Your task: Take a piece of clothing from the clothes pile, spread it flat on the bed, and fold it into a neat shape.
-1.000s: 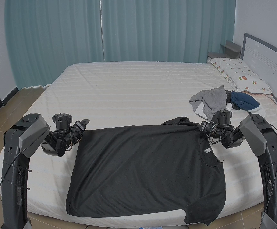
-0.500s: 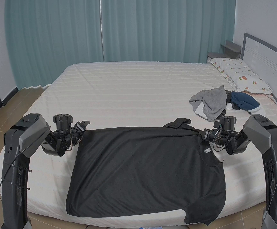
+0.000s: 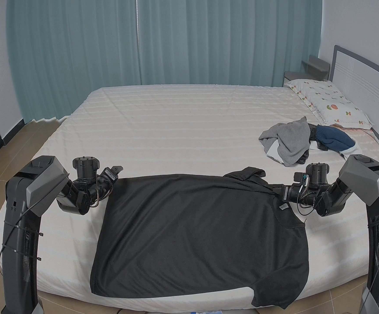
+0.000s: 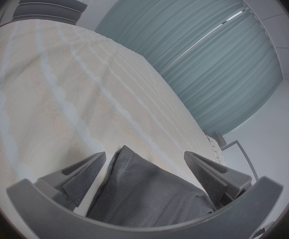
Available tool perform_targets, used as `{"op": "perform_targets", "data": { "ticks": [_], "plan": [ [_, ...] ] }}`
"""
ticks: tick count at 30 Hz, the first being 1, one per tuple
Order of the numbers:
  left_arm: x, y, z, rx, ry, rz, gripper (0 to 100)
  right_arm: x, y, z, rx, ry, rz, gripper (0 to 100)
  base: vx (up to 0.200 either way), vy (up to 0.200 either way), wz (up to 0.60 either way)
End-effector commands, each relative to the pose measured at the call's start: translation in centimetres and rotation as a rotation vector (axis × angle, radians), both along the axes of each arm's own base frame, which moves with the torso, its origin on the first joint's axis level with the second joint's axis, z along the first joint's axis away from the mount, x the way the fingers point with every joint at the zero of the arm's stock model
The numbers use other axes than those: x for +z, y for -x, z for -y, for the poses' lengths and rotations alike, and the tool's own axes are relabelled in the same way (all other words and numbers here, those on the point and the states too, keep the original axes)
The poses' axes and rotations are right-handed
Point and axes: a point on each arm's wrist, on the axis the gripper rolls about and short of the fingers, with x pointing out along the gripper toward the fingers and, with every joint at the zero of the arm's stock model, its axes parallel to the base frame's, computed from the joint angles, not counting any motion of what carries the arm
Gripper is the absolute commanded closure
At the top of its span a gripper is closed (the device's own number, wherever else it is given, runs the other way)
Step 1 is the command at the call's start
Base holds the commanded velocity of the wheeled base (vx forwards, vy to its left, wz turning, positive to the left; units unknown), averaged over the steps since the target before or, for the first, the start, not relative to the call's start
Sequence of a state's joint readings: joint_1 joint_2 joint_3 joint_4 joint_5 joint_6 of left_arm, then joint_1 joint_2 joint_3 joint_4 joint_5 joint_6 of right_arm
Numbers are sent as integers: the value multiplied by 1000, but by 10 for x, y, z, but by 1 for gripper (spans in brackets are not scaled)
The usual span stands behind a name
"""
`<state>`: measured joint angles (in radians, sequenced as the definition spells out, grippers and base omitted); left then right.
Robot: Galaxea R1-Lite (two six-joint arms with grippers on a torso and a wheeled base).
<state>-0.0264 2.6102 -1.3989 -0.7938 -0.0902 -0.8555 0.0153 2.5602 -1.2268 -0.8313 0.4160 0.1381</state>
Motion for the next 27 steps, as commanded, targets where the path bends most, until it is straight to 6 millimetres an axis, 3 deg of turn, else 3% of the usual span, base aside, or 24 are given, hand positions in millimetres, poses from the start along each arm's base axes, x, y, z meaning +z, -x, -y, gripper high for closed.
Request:
{"op": "perform_targets", "data": {
  "ticks": [1,4,13,15,17,18,23,27],
  "plan": [
    [2,0,1,-1,1,3,0,8,4,-1,15,13,9,0,0,0,0],
    [1,0,1,-1,1,2,0,13,1,-1,13,12,31,0,0,0,0],
    [2,1,1,1,3,1,0,62,-25,-11,-69,-84,143,0,0,0,0],
    [2,1,1,3,3,1,0,71,-36,-29,-116,-159,126,0,0,0,0],
    [2,1,0,5,3,0,0,72,-38,-36,-122,-178,107,0,0,0,0],
    [2,1,0,8,2,0,0,71,-44,-54,-131,-229,58,0,0,0,0],
    [1,1,1,27,-8,-1,0,63,-54,-91,-161,-342,-56,0,0,0,0],
    [2,1,1,28,-8,0,0,53,-60,-106,-191,-406,-152,0,0,0,0]
  ]
}}
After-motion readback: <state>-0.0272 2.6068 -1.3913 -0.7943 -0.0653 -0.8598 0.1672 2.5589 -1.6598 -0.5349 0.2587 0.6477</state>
